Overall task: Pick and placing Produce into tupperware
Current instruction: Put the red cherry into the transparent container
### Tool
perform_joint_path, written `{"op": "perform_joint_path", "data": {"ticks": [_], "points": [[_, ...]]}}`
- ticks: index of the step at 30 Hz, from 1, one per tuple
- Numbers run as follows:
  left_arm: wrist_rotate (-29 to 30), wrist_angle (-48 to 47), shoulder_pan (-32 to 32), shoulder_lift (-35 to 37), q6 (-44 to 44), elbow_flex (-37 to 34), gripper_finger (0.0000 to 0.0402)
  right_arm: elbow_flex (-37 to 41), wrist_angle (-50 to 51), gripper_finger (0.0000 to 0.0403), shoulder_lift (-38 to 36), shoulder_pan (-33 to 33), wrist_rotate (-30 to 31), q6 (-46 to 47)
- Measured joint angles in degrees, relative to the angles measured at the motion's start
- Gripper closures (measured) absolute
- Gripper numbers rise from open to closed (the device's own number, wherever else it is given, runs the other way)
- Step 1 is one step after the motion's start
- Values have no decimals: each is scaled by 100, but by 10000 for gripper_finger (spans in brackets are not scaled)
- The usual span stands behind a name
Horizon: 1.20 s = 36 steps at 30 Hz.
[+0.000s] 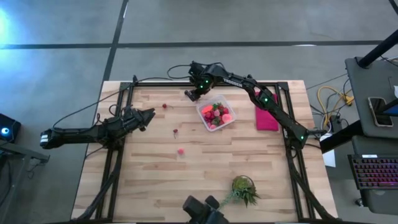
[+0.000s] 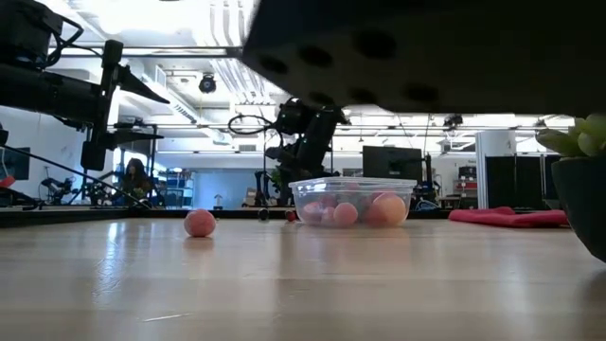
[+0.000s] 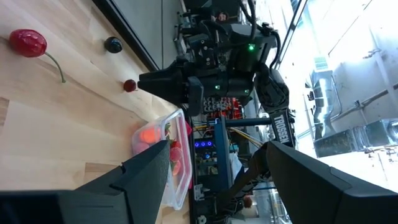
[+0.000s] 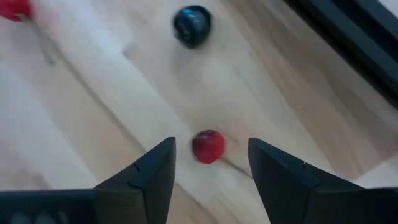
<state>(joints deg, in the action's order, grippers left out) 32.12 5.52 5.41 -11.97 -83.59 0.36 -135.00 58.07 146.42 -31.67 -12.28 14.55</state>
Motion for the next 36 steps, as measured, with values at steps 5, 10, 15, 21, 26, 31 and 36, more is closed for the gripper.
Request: {"op": "perform_joint_path", "data": {"ticks": [5,10,15,21,26,31,36], "points": [[0,2,-2,3,0,0,146,-4,276,217,50,4,-165,142],[1,2,-2,2,0,0,146,2,313,241,117,12,-121,6],[1,0,0,2,0,0,146,-2,237,261,106,14,-124,51],[0,1,0,1,0,0,146,-2,106,254,106,16,-122,48],[1,0,-1,1,0,0,146,-2,-15,258,106,28,-121,71],[0,1,0,1,0,0,146,-2,-12,270,106,28,-121,87],[1,1,-1,2,0,0,146,0,-3,273,106,28,-124,143]]}}
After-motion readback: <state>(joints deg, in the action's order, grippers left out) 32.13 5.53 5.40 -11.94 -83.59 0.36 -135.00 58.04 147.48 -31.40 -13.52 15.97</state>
